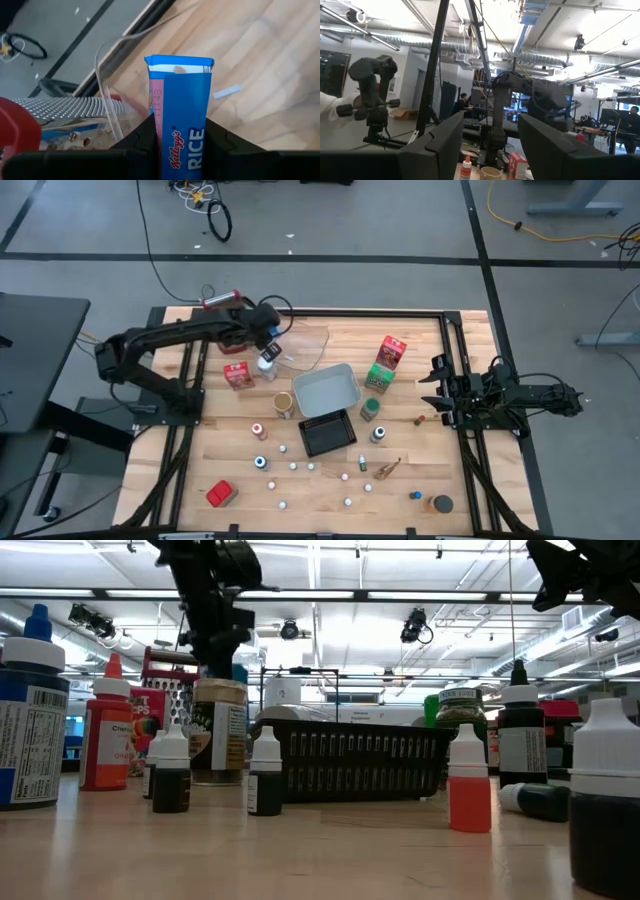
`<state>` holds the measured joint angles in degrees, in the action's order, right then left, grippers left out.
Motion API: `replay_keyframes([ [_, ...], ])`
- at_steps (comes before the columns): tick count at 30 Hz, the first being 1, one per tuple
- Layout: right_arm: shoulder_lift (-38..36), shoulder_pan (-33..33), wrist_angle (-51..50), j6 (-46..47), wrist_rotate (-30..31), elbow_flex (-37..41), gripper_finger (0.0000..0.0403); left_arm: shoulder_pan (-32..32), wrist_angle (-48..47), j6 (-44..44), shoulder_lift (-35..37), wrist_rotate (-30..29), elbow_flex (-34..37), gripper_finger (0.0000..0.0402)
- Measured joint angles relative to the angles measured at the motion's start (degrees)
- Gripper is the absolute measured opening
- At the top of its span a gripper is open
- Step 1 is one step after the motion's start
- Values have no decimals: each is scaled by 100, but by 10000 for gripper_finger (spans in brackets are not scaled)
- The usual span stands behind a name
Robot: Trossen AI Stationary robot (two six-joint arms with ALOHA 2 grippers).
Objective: Pick & Place Kitchen Items
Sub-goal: Put the blue cereal box into the transparent bin
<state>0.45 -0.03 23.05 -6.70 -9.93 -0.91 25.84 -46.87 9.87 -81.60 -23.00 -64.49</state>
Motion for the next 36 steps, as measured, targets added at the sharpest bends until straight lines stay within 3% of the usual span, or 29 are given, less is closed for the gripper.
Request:
replay_keyframes([
  [5,0,0,0,0,0,0,201,326,-68,293,-258,623,0,102],
  [16,0,2,-61,0,0,0,201,806,-202,283,-291,1187,93,103],
  [26,0,2,-80,0,0,2,201,851,-147,311,-282,1002,321,110],
  [36,0,1,-90,0,-1,0,201,853,-116,128,-282,859,328,154],
])
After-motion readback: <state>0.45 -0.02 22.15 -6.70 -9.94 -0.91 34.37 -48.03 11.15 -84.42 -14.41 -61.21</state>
